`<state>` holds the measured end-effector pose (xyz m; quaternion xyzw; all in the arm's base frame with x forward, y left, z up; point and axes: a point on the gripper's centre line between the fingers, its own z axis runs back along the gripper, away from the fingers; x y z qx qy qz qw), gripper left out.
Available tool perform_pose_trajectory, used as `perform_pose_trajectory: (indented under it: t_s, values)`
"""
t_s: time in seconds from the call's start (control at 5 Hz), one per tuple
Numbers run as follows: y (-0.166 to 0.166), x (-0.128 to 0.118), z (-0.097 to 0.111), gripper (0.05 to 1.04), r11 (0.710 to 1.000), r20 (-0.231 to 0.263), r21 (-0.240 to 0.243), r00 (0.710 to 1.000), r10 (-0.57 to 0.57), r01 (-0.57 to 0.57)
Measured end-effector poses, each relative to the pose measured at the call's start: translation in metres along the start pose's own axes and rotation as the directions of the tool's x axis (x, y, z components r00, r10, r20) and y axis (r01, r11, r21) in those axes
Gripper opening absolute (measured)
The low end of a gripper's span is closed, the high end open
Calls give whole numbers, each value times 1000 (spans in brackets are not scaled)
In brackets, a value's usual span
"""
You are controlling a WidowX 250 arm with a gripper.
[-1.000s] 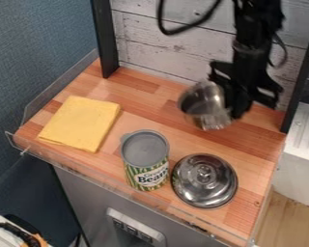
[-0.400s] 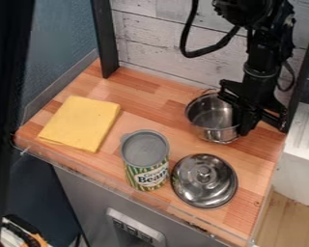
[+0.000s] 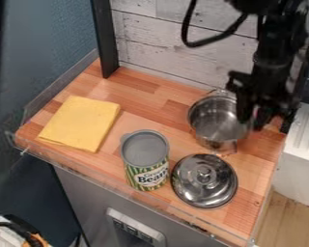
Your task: Move the silver pot to the upper right of the table
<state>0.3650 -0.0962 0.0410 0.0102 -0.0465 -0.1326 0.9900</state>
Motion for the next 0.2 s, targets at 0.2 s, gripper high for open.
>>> perform_pose_trajectory:
  t_s: [0.2]
  values:
    - [-4, -5, 9, 852, 1000, -3, -22, 1000, -7, 7]
